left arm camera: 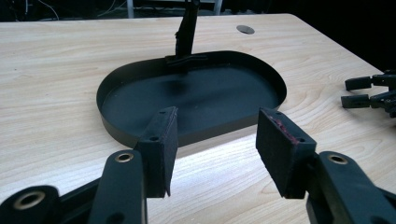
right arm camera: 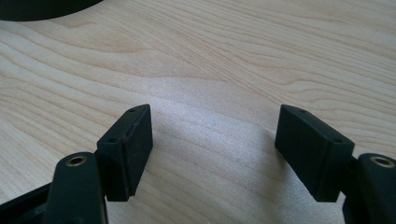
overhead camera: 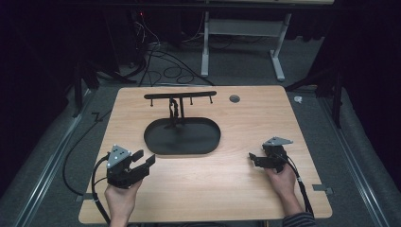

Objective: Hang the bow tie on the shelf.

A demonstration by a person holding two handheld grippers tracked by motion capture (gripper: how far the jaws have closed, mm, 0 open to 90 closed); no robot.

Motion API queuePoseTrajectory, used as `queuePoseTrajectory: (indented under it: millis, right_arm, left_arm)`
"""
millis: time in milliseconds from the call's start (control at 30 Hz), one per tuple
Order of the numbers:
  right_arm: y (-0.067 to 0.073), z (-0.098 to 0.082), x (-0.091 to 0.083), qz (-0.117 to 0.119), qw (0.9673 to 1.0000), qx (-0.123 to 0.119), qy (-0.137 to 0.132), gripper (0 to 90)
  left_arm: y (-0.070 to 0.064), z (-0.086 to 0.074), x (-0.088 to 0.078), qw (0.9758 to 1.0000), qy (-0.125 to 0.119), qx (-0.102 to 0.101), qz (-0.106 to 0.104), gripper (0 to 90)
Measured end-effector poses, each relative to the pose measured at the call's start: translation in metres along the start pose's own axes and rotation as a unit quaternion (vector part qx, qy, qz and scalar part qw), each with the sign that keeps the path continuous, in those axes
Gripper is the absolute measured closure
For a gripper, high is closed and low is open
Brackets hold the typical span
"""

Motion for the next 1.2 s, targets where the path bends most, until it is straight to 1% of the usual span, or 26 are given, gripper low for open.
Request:
queuePoseTrajectory:
  millis: [400,800,1000,1200]
  right_arm:
    - [0.000,0.000,0.000,0.000,1.0000,0.000,0.000,28.7]
    - [0.000,0.000,0.000,0.000,1.0000,0.000,0.000,28.7]
    - [0.000,0.000,0.000,0.000,1.0000,0.000,0.000,28.7]
    - [0.000,0.000,0.000,0.000,1.0000,0.000,0.000,28.7]
  left_arm:
    - [0.001,-0.009,0.007,0.9999,0.012,-0.008,-0.003,49.0]
    - [0.003,-0.015,0.014,0.9997,0.022,-0.011,-0.003,48.6]
    - [0.004,-0.021,0.018,0.9994,0.033,-0.007,0.000,48.6]
    - [0.005,-0.026,0.021,0.9992,0.040,-0.010,0.001,48.6]
Point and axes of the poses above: each handheld gripper's, and its own axes: x roughly forward along the jaws, z roughly out of its top, y roughly to its left, the point moved 10 cm from there along x, roughly forward along the jaws, and after that the axes turned 2 degrees about -z, right-handed, at the moved point
